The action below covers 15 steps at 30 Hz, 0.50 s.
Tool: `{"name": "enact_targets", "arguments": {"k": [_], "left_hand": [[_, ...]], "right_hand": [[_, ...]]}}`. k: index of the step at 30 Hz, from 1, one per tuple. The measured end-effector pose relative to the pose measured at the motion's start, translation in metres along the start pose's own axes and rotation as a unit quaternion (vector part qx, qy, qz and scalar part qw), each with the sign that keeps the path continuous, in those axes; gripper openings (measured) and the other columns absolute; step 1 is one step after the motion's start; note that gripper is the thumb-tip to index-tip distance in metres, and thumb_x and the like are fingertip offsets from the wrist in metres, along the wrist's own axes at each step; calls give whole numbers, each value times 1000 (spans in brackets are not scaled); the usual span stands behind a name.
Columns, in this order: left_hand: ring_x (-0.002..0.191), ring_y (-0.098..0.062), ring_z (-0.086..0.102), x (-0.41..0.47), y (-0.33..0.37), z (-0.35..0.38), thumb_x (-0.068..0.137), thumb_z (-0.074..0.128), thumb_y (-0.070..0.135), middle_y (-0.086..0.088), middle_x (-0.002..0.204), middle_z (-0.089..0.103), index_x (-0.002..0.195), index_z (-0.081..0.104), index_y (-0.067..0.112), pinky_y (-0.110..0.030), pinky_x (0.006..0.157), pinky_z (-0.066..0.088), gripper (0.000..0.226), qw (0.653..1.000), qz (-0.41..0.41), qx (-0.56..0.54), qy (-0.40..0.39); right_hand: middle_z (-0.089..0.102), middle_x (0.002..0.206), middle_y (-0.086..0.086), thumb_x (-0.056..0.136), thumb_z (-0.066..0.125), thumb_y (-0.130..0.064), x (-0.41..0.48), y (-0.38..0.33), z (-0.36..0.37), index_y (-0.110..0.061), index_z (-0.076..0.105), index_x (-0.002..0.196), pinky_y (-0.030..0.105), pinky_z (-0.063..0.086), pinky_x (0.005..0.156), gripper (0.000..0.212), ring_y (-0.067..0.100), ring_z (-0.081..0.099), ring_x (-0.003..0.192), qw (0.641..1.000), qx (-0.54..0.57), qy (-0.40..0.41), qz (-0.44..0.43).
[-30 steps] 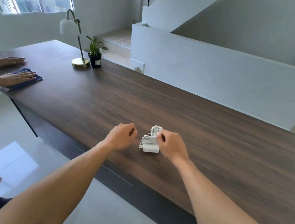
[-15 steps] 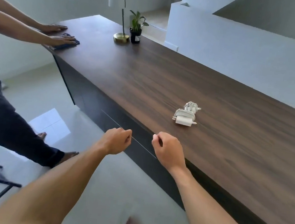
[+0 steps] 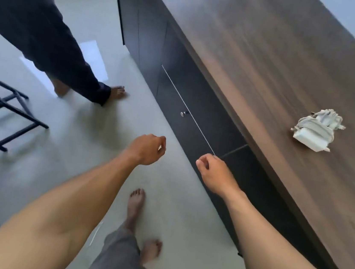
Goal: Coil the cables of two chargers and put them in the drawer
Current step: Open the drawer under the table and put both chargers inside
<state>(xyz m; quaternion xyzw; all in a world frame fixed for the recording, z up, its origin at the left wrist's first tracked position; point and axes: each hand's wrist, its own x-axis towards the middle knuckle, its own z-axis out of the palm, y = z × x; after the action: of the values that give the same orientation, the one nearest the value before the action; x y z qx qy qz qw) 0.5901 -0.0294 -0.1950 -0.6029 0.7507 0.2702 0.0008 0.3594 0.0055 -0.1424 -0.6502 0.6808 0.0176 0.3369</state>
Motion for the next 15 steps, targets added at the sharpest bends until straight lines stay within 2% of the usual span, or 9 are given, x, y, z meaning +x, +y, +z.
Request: {"name": "enact_targets", "arguments": {"k": [4, 8, 12, 15], "left_hand": [[84, -31, 62, 42, -40, 24, 95, 41, 31, -7, 97, 69, 107, 56, 21, -31, 65, 40, 21, 999, -29, -35, -2], [92, -31, 61, 93, -71, 61, 97, 40, 34, -6, 101, 69, 117, 52, 19, -34, 72, 43, 27, 994, -71, -85, -11], [100, -31, 59, 145, -86, 106, 99, 40, 33, -6, 109, 67, 126, 46, 17, -35, 76, 41, 33, 986, -94, -135, -24], [103, -30, 59, 184, -92, 139, 97, 42, 33, -6, 116, 65, 128, 44, 16, -36, 80, 44, 35, 978, -108, -174, -31]], "right_hand": [[59, 112, -3, 97, 44, -38, 56, -8, 13, -20, 59, 107, 38, 49, 88, 26, 17, 58, 98, 1000, 6, -2, 13], [57, 115, -5, 95, 45, -38, 114, -20, 34, -22, 57, 112, 37, 48, 91, 26, 15, 57, 101, 1000, 14, -11, 17], [49, 129, -3, 98, 42, -39, 178, -19, 52, -23, 49, 129, 37, 44, 97, 36, 16, 48, 119, 1000, -7, -18, 11], [45, 136, -1, 98, 41, -37, 224, -10, 67, -21, 44, 135, 39, 39, 103, 41, 18, 42, 127, 999, 4, 14, 41]]}}
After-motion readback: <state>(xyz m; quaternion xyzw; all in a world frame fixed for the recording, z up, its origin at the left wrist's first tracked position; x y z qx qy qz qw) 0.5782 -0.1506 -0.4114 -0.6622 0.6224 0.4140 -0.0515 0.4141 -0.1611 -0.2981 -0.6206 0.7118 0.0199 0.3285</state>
